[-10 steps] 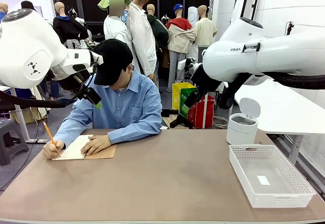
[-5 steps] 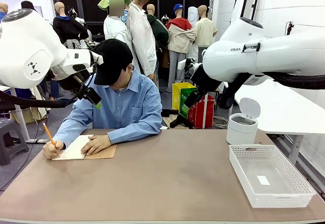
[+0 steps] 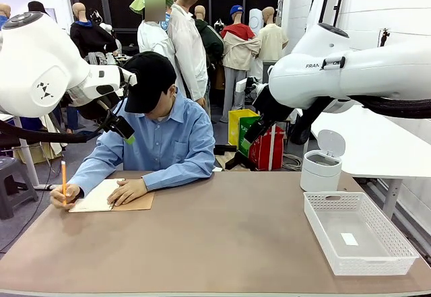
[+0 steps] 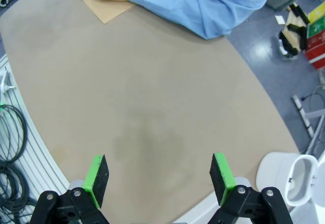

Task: Sort the paper based on its condition.
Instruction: If a person hands you a paper, place it in the Organizing basket , and if it's crumpled, put it in the Trash can.

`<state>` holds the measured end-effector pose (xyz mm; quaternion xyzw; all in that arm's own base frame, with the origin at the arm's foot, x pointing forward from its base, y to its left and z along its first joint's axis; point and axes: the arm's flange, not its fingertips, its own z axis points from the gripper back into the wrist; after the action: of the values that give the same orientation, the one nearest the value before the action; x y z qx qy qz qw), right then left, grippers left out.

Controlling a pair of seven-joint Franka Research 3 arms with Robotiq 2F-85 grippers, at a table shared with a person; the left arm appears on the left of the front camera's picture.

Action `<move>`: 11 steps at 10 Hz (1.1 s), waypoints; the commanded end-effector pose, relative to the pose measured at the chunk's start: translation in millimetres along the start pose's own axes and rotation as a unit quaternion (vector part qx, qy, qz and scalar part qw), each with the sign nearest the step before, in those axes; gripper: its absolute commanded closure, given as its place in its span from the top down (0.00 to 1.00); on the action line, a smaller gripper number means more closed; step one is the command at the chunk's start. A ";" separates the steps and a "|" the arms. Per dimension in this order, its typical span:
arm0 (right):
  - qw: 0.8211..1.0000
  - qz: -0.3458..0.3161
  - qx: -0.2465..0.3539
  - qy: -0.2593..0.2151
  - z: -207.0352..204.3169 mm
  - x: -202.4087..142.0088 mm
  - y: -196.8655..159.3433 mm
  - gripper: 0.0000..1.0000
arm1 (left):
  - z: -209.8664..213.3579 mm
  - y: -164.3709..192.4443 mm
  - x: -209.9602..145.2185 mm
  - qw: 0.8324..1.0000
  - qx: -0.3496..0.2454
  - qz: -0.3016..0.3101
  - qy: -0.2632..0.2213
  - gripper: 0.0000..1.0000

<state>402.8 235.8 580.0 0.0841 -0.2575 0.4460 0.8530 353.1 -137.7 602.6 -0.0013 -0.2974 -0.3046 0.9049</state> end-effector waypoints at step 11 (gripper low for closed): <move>1.000 -0.002 -0.001 0.001 -0.7 0.0 0.7 1.00 | 0.9 0.6 0.0 1.000 -0.002 -0.003 -0.002 1.00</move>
<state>402.8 235.8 580.0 0.0841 -0.2575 0.4460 0.8530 353.1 -137.7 602.6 -0.0013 -0.2974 -0.3046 0.9049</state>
